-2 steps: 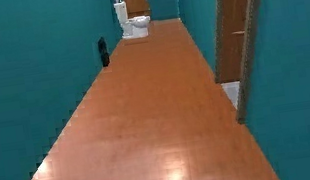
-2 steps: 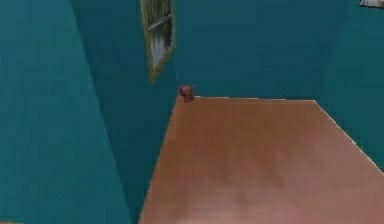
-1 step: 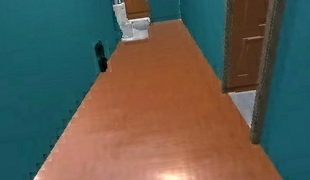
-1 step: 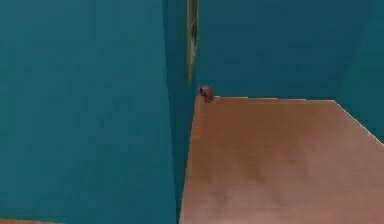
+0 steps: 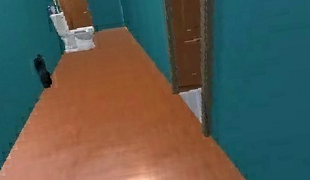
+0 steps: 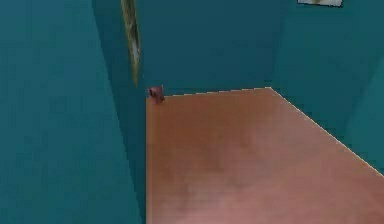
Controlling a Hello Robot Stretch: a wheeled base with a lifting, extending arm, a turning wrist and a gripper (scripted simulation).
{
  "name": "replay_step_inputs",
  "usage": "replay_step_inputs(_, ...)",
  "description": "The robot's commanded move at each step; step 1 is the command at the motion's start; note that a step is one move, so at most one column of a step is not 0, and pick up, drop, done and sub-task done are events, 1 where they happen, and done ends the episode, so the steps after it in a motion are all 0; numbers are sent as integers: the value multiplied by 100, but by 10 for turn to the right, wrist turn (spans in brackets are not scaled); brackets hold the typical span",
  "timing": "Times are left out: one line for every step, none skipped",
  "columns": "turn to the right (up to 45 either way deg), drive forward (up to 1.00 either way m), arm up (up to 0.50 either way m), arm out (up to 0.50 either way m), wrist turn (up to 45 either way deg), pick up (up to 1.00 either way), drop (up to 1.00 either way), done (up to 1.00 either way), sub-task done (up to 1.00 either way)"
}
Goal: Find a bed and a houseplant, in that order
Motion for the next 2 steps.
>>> replay_step_inputs(0,100,0,0,0,0,0,0,0)
replay_step_inputs(30,0,0,0,0,0,0,0,0)
